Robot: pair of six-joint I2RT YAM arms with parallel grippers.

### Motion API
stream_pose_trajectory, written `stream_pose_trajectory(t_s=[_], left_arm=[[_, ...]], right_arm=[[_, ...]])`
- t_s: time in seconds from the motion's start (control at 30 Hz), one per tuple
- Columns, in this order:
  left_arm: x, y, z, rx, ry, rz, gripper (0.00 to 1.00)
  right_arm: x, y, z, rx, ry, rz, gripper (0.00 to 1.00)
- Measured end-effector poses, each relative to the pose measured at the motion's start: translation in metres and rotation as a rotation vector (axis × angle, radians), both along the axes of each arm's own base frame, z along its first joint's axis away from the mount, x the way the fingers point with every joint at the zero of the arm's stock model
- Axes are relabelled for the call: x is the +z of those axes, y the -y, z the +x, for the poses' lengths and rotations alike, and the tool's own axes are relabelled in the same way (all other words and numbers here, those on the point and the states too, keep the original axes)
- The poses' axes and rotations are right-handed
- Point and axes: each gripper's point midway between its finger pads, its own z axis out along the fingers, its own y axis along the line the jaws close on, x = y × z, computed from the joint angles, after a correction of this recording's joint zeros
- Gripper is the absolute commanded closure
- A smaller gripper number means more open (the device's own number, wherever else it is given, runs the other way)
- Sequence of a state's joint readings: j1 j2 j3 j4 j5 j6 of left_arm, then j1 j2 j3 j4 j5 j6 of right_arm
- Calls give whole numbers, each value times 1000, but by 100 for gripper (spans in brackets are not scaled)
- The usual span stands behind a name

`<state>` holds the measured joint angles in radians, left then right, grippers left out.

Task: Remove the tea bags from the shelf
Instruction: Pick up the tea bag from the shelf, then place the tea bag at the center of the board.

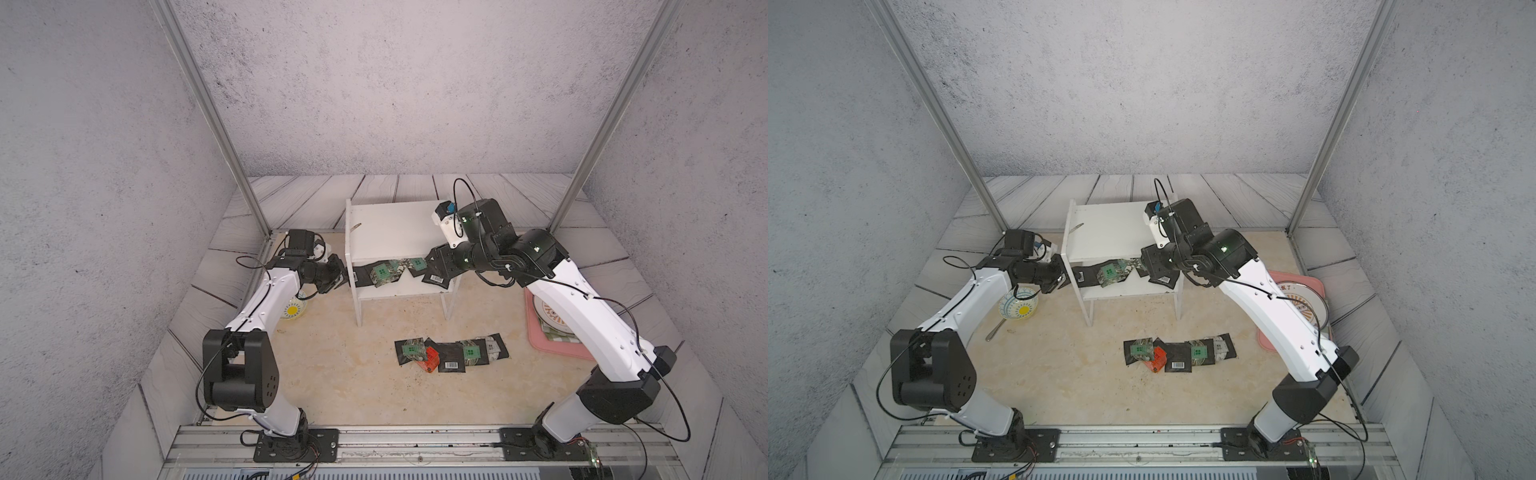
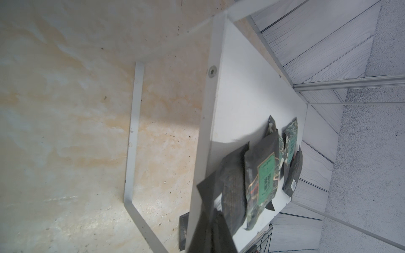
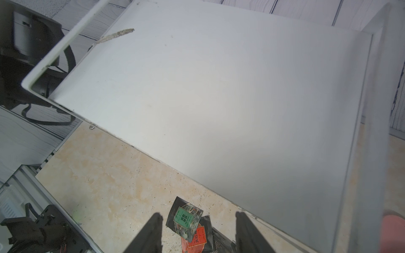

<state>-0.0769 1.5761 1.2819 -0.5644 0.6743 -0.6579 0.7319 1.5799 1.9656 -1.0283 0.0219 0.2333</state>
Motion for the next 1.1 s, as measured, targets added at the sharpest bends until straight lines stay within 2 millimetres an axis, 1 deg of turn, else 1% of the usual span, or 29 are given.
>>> stream_pose_trajectory(t_s=[0.13,0.37,0.53,0.63,0.8,0.9,1.1], left_arm=[[9,-9,-3,16,19,2,100],[30,-30,-10,61,67,8,100],[38,-42,-20,98,87,22,100],[44,-48,-32,118,109,42,100],[54,-52,-56,142,148,69,100],[53,-55,-71,156,151,86,100],[44,-58,-98,169,121,110,100]], right_arm=[[0,1,1,-3,0,1,44],[-2,1,2,-6,-2,1,44],[-2,0,3,-6,0,3,44],[-2,0,3,-6,0,3,44],[-2,1,3,-7,-1,3,44],[-2,1,3,-8,-1,2,44],[-2,1,3,-8,-2,3,44]])
